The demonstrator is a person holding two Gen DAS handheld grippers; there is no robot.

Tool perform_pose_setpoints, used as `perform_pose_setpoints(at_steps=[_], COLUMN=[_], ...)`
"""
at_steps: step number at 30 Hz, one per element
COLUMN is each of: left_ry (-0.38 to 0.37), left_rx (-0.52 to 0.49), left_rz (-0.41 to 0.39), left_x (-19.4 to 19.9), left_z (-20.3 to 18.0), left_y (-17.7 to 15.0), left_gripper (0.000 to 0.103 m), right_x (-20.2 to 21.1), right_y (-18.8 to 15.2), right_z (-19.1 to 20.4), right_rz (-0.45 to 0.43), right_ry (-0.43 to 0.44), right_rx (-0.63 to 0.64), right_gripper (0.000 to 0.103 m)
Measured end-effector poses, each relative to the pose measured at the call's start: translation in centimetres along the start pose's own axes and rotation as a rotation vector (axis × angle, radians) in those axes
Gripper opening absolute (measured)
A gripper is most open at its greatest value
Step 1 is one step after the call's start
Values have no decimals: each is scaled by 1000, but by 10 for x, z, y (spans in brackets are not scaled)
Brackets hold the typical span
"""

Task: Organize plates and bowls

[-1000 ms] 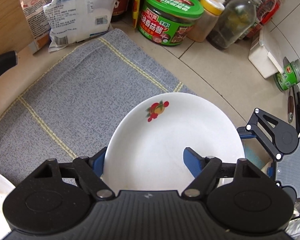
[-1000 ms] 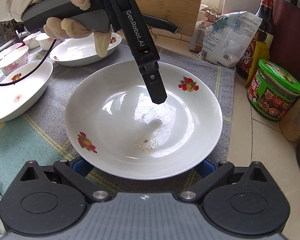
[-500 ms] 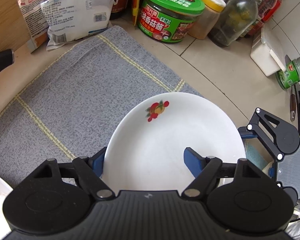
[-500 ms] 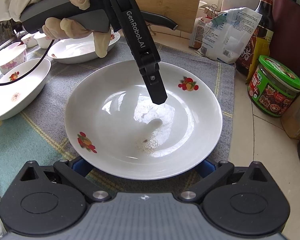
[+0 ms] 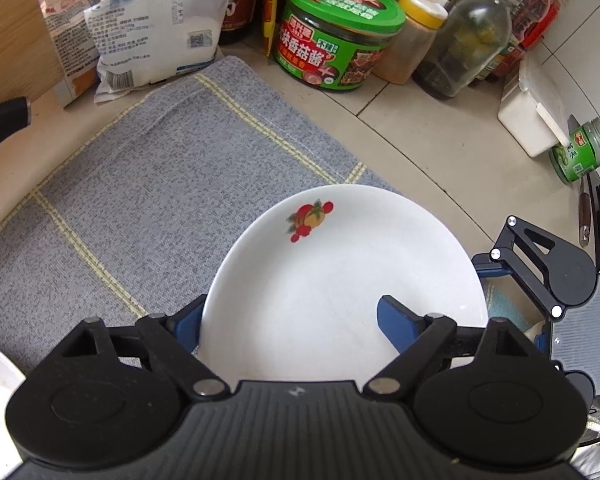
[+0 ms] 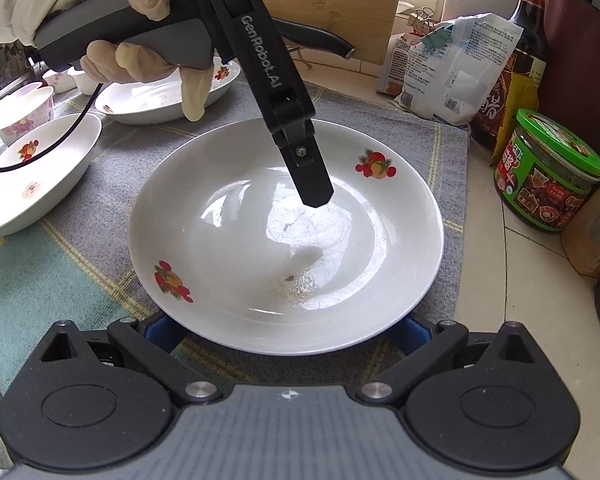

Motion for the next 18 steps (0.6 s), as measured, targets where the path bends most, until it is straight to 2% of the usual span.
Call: perform_pose_setpoints(at_steps=[7,13,18], left_ry=[47,166,234], left_rx=[27,51,126], left_rz=[-91,-216,-300], left_x=[25,58,86], left_z=[-3,-10,-12], left_y=[-9,-25,-44], left_gripper=[89,92,95], right_x=[6,17,29], right_y=[-6,-15,-20], right_z=[-1,-1,-2], right_rz=[5,2,-3], right_ry=[-23,-34,-46], right_rx=[-2,-51,-84], right_gripper=[103,103,103])
Point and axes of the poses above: each gripper's, at about its wrist camera, not at the fingertips, and x roughly against the way its jaws point, z to its left, y to its top, the point moved 6 cm from there along -x, roughly the way its jaws point
